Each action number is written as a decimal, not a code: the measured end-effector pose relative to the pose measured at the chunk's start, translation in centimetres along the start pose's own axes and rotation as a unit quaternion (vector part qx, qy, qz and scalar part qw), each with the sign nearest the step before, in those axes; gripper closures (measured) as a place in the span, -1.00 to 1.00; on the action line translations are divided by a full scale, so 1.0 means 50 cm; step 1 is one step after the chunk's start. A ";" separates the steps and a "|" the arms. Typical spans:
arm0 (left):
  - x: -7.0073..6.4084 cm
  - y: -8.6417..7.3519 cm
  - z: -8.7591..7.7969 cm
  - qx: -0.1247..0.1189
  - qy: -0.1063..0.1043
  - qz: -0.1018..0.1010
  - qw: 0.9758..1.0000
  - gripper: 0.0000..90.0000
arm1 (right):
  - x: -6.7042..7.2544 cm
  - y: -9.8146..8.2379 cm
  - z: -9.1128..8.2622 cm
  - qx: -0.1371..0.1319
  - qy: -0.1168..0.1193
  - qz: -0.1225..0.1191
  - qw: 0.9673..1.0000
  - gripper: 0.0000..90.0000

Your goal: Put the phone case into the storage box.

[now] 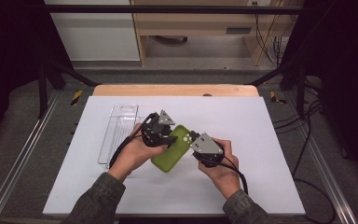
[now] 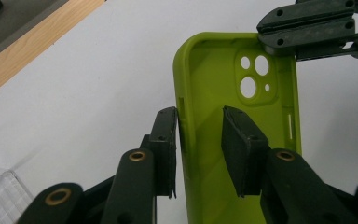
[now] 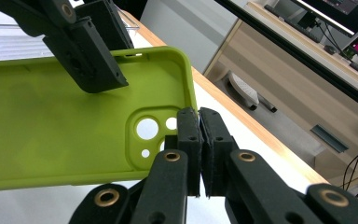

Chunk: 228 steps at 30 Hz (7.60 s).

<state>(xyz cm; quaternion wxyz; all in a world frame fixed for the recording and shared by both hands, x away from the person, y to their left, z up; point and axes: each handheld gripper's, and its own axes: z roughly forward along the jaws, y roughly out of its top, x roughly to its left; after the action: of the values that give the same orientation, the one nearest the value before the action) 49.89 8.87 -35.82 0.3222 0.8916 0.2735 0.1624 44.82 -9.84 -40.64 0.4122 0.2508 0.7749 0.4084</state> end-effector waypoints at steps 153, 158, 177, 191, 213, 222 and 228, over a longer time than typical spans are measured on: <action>0.090 -0.113 -0.197 -0.225 0.188 -0.094 0.951 0.94 | -0.202 -0.217 -0.156 -0.090 -0.007 0.241 0.966 -0.93; 0.098 -0.119 -0.212 -0.234 0.195 -0.102 0.947 0.95 | -0.195 -0.221 -0.160 -0.089 -0.008 0.241 0.966 -0.93; 0.128 -0.143 -0.229 -0.240 0.211 -0.129 0.939 0.95 | -0.172 -0.244 -0.172 -0.095 -0.008 0.237 0.967 -0.94; 0.141 -0.153 -0.231 -0.248 0.232 -0.140 0.930 0.95 | -0.145 -0.267 -0.170 -0.099 0.016 0.223 0.970 -0.95; 0.179 -0.156 -0.211 -0.250 0.248 -0.152 0.924 0.94 | -0.118 -0.278 -0.169 -0.113 0.020 0.241 0.964 -0.95; 0.188 -0.154 -0.197 -0.257 0.247 -0.160 0.921 0.95 | -0.109 -0.275 -0.164 -0.114 0.022 0.235 0.965 -0.95; 0.194 -0.149 -0.187 -0.269 0.246 -0.169 0.915 0.95 | -0.109 -0.275 -0.163 -0.115 0.023 0.237 0.964 -0.95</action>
<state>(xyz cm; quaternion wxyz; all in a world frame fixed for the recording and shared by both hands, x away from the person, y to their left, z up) 50.40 23.95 -32.73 0.4952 0.6432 0.4371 0.3874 40.14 -24.69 -47.16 0.3115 0.3689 0.6506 0.5862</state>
